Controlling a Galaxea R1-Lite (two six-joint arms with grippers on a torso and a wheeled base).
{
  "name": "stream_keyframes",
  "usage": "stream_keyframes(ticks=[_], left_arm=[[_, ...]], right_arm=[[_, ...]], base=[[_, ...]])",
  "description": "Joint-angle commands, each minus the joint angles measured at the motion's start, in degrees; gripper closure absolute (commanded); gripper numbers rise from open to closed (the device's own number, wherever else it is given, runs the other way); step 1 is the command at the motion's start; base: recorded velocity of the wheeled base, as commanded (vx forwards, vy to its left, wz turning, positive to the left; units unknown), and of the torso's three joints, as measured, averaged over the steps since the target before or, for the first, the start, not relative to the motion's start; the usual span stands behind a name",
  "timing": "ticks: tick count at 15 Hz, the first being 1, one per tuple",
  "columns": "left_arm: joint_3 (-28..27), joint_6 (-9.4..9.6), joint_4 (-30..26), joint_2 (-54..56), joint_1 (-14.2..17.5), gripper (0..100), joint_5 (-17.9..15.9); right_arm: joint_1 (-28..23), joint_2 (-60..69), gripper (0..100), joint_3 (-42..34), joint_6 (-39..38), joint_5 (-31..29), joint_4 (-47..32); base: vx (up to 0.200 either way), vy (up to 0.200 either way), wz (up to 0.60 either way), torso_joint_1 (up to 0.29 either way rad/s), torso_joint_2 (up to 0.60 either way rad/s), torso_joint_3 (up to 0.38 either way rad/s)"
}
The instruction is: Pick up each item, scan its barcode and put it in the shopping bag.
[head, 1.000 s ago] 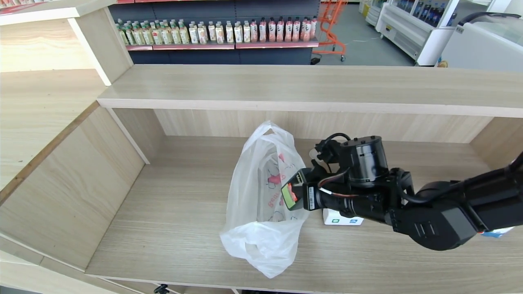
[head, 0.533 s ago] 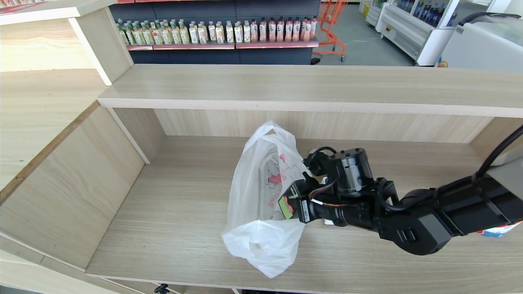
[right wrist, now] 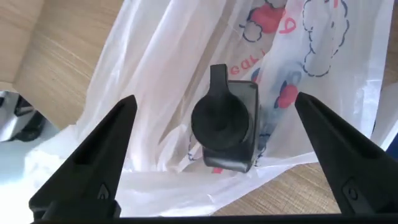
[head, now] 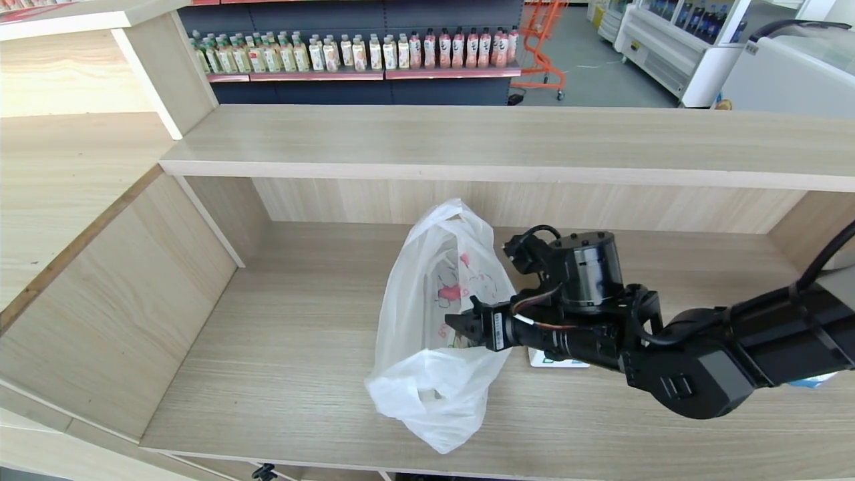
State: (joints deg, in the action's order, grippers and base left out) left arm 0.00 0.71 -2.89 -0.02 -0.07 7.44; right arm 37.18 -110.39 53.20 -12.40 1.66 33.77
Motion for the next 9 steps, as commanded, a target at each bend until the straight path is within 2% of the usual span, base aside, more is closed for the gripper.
stream_keyframes(ticks=[1,3,4,6,7,9], left_arm=[[0.0,0.00,0.0,0.0,0.0,0,0.0],[0.0,0.00,0.0,0.0,0.0,0,0.0],[0.0,0.00,0.0,0.0,0.0,0,0.0],[0.0,0.00,0.0,0.0,0.0,0,0.0],[0.0,0.08,0.0,0.0,0.0,0,0.0],[0.0,0.00,0.0,0.0,0.0,0,0.0]], right_arm=[[-1.0,9.4,0,-2.6,-5.7,3.6,-0.2],[-1.4,21.0,0,-9.2,-9.3,6.1,-1.0],[-1.8,26.0,0,-11.5,-9.1,5.3,-3.8],[-4.1,34.4,0,-11.5,-5.7,2.6,-12.8],[-6.1,39.7,0,-10.8,-2.0,-0.8,-20.9],[-6.9,45.6,0,-10.7,-0.3,-4.3,-28.2]], base=[[0.000,0.000,0.00,0.000,0.00,0.000],[0.000,0.000,0.00,0.000,0.00,0.000],[0.000,0.000,0.00,0.000,0.00,0.000],[0.000,0.000,0.00,0.000,0.00,0.000],[0.000,0.000,0.00,0.000,0.00,0.000],[0.000,0.000,0.00,0.000,0.00,0.000]])
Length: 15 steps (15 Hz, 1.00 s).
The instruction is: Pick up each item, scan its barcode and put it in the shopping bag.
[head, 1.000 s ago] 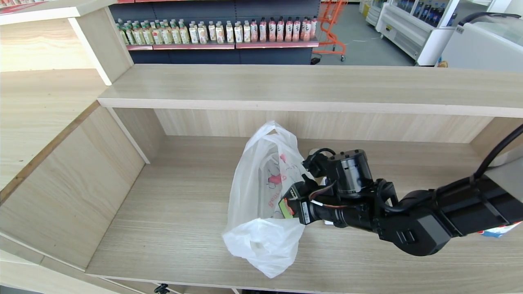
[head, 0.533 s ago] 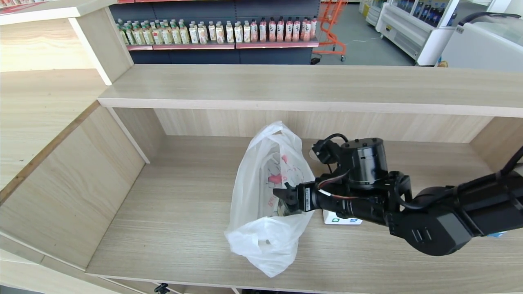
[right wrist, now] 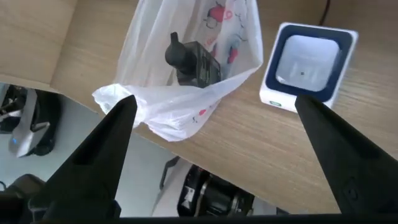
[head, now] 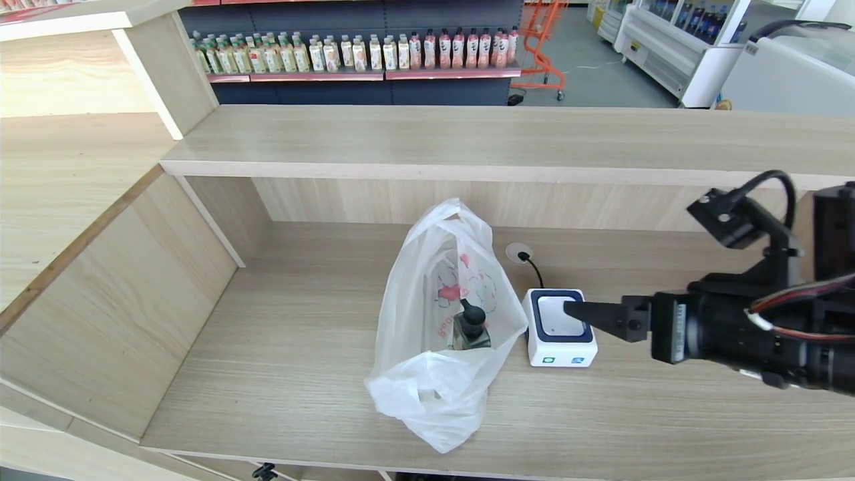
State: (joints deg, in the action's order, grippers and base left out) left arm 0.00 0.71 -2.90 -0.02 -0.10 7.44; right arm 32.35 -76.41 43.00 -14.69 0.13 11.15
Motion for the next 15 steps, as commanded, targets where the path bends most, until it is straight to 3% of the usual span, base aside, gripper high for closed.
stream_keyframes(ticks=[1,6,12,15], left_arm=[[0.0,0.00,0.0,0.0,0.0,0,0.0],[0.0,0.08,0.0,-0.1,0.0,0,0.0],[0.0,0.08,0.0,0.0,0.0,0,0.0],[0.0,-0.09,0.0,-0.1,0.0,0,0.0]], right_arm=[[-2.1,13.2,0,-0.7,1.9,-2.9,-6.7],[-2.2,16.3,0,-2.0,1.9,-2.9,-9.4],[-6.3,16.6,0,-2.0,1.4,-2.9,-11.2],[-8.8,16.7,0,-2.1,-0.2,-2.9,-11.2]], base=[[0.000,0.000,0.00,0.000,0.00,0.000],[0.000,0.000,0.00,0.000,0.00,0.000],[-0.200,0.000,0.00,0.003,0.00,0.002],[0.000,0.000,0.00,0.000,0.00,0.000]])
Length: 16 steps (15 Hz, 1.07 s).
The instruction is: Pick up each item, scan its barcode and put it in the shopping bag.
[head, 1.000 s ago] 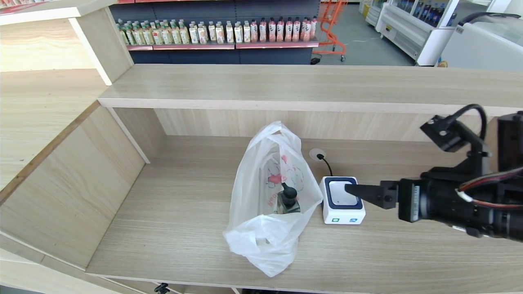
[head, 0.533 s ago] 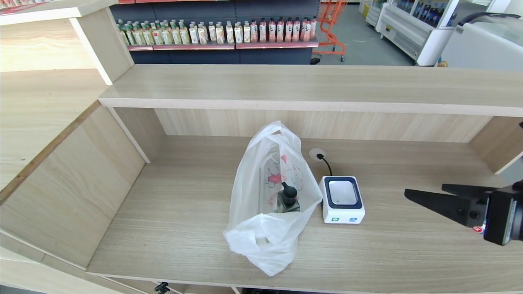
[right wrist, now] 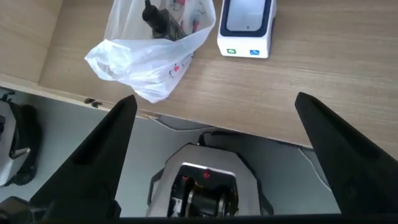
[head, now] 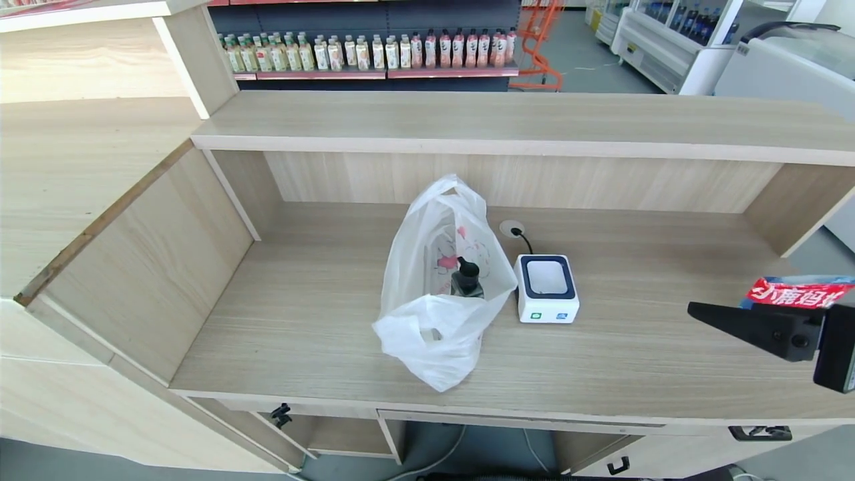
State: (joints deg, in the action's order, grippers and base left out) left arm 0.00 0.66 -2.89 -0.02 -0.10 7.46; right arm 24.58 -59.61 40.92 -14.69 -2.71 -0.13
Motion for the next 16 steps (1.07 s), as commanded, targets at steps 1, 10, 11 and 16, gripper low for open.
stream_keyframes(ticks=[1,10,11,16], left_arm=[[0.0,0.13,0.0,0.0,0.0,0,0.0],[0.0,0.04,0.0,0.0,0.0,0,0.0],[0.0,0.04,0.0,0.0,0.0,0,0.0],[0.0,0.04,0.0,0.0,0.0,0,0.0]], right_arm=[[-2.3,-0.2,0,-0.1,-1.6,0.0,0.0],[-17.5,-0.7,0,6.4,-19.9,0.3,-13.2],[-17.6,-0.7,0,6.4,-20.6,0.3,-13.2],[-19.0,-1.4,0,8.3,-25.7,0.3,-14.7]], base=[[0.000,-0.200,0.00,-0.007,-0.01,0.012],[0.000,-0.200,0.00,0.006,0.00,0.001],[0.000,-0.200,0.00,0.002,0.00,0.002],[0.000,-0.200,0.00,0.004,0.00,0.001]])
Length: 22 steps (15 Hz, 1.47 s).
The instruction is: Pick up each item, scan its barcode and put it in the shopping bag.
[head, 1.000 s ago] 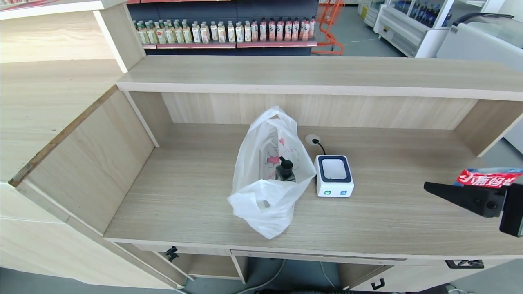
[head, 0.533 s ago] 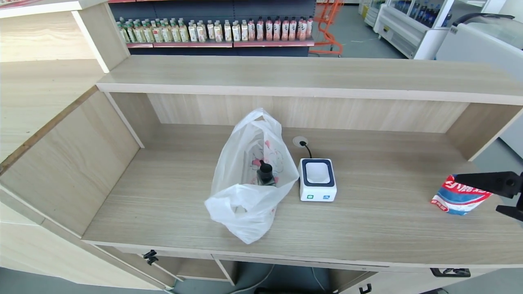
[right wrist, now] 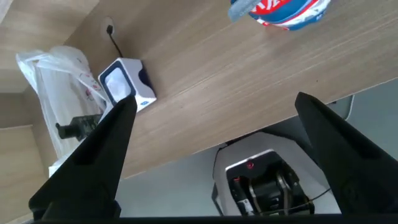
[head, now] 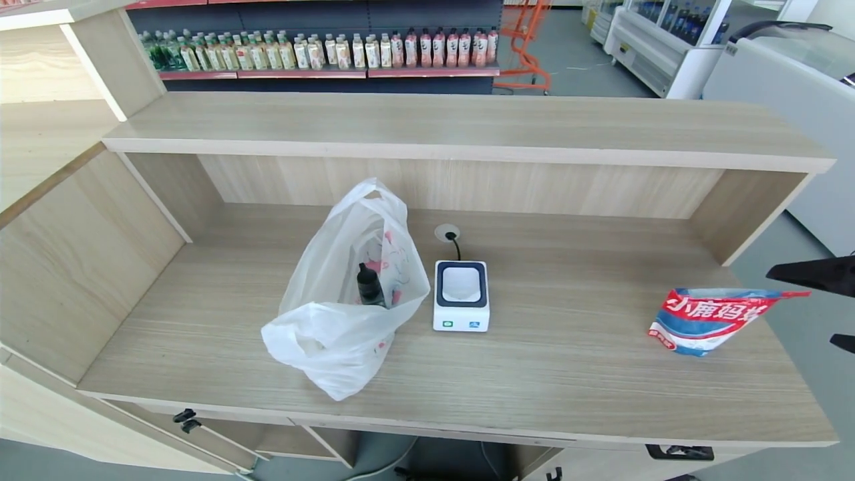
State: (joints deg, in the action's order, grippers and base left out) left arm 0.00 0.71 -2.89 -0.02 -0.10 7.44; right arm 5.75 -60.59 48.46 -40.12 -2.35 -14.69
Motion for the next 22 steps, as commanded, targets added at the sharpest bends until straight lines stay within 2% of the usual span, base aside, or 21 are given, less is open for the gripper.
stream_keyframes(ticks=[1,3,4,10,13,15,16,18,20,22], left_arm=[[0.0,0.00,0.0,0.0,0.0,0,0.0],[0.0,0.00,0.0,0.0,0.0,0,0.0],[0.0,0.00,0.0,0.0,0.0,0,0.0],[0.0,0.00,0.0,0.0,0.0,0,0.0],[0.0,0.00,0.0,0.0,0.0,0,0.0],[0.0,0.00,0.0,0.0,0.0,0,0.0],[0.0,0.00,0.0,0.0,0.0,0,0.0],[0.0,0.00,0.0,0.0,0.0,0,0.0],[0.0,0.00,0.0,0.0,0.0,0,0.0],[0.0,0.00,0.0,0.0,0.0,0,0.0]], right_arm=[[-0.1,-0.5,0,2.6,-1.8,0.0,-2.4],[-1.2,-2.5,0,6.2,-6.2,-0.4,-8.2],[-3.9,-4.1,0,7.6,-7.1,-0.4,-10.7],[-16.6,-13.9,0,10.1,-10.7,-0.4,-11.4],[-16.0,-19.0,0,10.6,-14.0,-0.5,-10.5],[-15.9,-23.6,0,10.6,-14.0,-0.5,-6.3],[-15.9,-26.4,0,9.7,-13.4,-0.5,-0.8],[-15.1,-30.7,0,8.7,-9.6,-0.5,5.5],[-13.7,-34.3,0,7.5,-5.6,-0.4,7.7],[-12.3,-37.8,0,7.4,-5.2,-0.4,10.6]], base=[[0.000,-0.200,0.00,-0.002,0.00,0.002],[0.000,-0.100,0.00,0.004,0.00,0.001],[0.000,0.000,0.00,0.000,0.00,0.000],[0.000,0.000,0.00,0.000,0.00,0.000],[0.000,0.000,0.00,0.000,0.00,0.000],[0.000,0.000,0.00,0.000,0.00,0.000],[0.000,0.000,0.00,0.000,0.00,0.000],[0.000,0.000,0.00,0.000,0.00,0.000],[0.000,0.000,0.00,0.000,0.00,0.000],[0.000,0.000,0.00,0.000,0.00,0.000]])
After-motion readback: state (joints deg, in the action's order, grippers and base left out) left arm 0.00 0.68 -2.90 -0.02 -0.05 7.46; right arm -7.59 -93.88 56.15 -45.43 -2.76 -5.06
